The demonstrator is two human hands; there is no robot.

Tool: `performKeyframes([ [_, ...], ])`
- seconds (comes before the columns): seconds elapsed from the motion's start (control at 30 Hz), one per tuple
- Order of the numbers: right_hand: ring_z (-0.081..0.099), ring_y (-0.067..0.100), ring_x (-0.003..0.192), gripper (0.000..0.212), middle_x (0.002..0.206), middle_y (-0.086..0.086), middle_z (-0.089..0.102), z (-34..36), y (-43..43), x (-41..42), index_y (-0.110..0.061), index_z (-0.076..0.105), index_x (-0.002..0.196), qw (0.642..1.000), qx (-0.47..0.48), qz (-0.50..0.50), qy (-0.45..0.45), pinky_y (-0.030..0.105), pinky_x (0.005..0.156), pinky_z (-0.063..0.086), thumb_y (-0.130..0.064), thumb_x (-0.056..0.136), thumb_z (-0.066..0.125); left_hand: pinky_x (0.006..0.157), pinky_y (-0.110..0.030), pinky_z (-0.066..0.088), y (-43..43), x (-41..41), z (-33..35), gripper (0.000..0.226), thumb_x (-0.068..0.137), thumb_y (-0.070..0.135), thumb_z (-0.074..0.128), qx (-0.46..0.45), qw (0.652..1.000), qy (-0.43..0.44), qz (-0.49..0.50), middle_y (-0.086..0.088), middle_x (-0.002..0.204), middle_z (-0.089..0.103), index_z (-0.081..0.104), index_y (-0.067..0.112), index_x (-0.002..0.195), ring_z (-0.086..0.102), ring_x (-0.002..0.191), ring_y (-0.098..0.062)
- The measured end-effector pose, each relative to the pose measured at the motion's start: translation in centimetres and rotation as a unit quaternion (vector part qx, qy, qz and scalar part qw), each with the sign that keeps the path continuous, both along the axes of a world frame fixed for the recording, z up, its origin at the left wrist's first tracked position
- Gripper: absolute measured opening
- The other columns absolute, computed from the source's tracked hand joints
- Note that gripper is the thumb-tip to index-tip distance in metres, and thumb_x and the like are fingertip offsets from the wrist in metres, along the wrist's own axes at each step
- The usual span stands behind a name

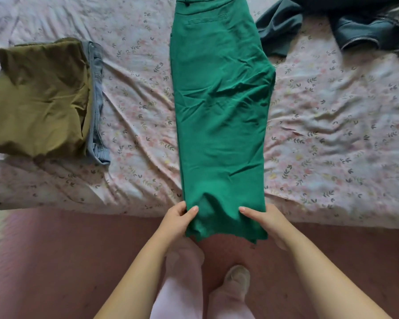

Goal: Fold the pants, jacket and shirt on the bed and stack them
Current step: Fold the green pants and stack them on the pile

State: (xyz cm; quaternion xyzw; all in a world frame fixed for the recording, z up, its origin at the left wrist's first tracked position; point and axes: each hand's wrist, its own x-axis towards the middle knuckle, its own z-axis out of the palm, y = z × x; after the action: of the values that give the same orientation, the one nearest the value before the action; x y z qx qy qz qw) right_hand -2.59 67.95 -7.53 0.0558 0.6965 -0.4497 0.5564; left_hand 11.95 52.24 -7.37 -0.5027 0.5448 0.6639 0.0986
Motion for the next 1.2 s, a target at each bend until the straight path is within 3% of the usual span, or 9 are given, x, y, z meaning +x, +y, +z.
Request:
performKeyframes([
  [0.07,0.066,0.012,0.080,0.009,0.093,0.003,0.070,0.1,0.8,0.8,-0.015,0.068,0.091,1.000,0.001,-0.030,-0.003,0.021,0.065,0.053,-0.016,0.082,0.067,0.080,-0.039,0.049,0.6,1.1,-0.4,0.017,0.094,0.015,0.049,-0.038,0.999,-0.018,0.003,-0.013,0.097,0.064,0.060,0.002,0.099,0.059,0.089,-0.022],
  [0.17,0.068,0.006,0.068,0.009,0.086,0.001,0.070,1.1,1.5,1.6,-0.010,0.067,0.091,0.996,-0.026,-0.086,0.000,0.015,0.055,0.051,-0.013,0.084,0.064,0.064,-0.034,0.038,1.7,2.2,-0.2,0.028,0.095,0.020,0.047,-0.061,0.997,-0.019,0.053,-0.014,0.078,0.052,0.054,-0.006,0.088,0.047,0.073,-0.022],
  [0.23,0.068,0.005,0.066,0.006,0.083,-0.001,0.071,1.8,1.8,2.1,-0.011,0.068,0.087,0.993,-0.039,-0.109,0.015,0.015,0.055,0.052,-0.013,0.084,0.063,0.058,-0.032,0.031,2.4,2.5,0.3,0.028,0.096,0.023,0.046,-0.082,0.993,-0.009,0.088,-0.011,0.069,0.042,0.051,0.000,0.079,0.038,0.064,-0.020],
  [0.33,0.069,0.009,0.072,0.007,0.084,0.000,0.072,2.8,2.2,2.5,-0.013,0.069,0.087,0.990,-0.046,-0.128,0.041,0.018,0.059,0.054,-0.016,0.084,0.064,0.062,-0.037,0.035,3.2,2.6,0.8,0.040,0.090,0.038,0.049,-0.101,0.987,0.005,0.129,-0.012,0.067,0.044,0.047,0.004,0.069,0.040,0.066,-0.023],
  [0.47,0.066,0.010,0.071,0.006,0.082,0.001,0.071,3.7,2.6,2.9,-0.011,0.069,0.086,0.986,-0.022,-0.123,0.107,0.015,0.056,0.050,-0.014,0.082,0.068,0.075,-0.050,0.048,3.8,2.5,1.6,0.041,0.095,0.035,0.043,-0.143,0.980,-0.026,0.140,-0.026,0.088,0.063,0.055,-0.002,0.083,0.059,0.080,-0.034],
  [0.63,0.064,0.014,0.077,0.012,0.086,0.003,0.069,4.7,3.2,3.5,-0.009,0.067,0.093,0.984,-0.017,-0.147,0.102,0.017,0.063,0.052,-0.011,0.081,0.068,0.080,-0.042,0.048,4.2,2.4,3.7,0.014,0.096,0.020,0.044,-0.169,0.976,-0.025,0.138,-0.010,0.090,0.060,0.051,0.008,0.095,0.058,0.088,-0.027],
  [0.83,0.060,0.017,0.077,0.005,0.085,0.006,0.065,6.1,4.4,5.5,-0.011,0.061,0.083,0.980,0.002,-0.168,0.104,0.026,0.067,0.048,-0.010,0.083,0.066,0.070,-0.026,0.050,5.4,3.2,6.0,0.016,0.095,0.015,0.047,-0.129,0.970,-0.017,0.207,-0.005,0.094,0.061,0.051,0.005,0.108,0.060,0.082,-0.014],
  [1.03,0.056,0.013,0.069,0.009,0.076,0.004,0.061,7.4,6.5,8.9,-0.009,0.057,0.079,0.979,0.061,-0.174,0.088,0.013,0.052,0.045,-0.009,0.083,0.065,0.073,-0.043,0.050,8.1,6.5,7.6,0.014,0.094,0.018,0.047,-0.109,0.972,-0.087,0.188,-0.005,0.081,0.063,0.058,0.011,0.088,0.059,0.079,-0.024],
  [1.2,0.058,0.021,0.076,0.008,0.086,0.012,0.063,6.5,5.4,8.5,-0.007,0.058,0.083,0.976,0.099,-0.180,0.067,0.029,0.064,0.046,-0.010,0.083,0.066,0.070,-0.038,0.049,6.5,5.5,7.7,0.008,0.092,0.008,0.050,-0.044,0.960,-0.093,0.261,-0.008,0.085,0.063,0.054,0.014,0.087,0.059,0.079,-0.023],
])
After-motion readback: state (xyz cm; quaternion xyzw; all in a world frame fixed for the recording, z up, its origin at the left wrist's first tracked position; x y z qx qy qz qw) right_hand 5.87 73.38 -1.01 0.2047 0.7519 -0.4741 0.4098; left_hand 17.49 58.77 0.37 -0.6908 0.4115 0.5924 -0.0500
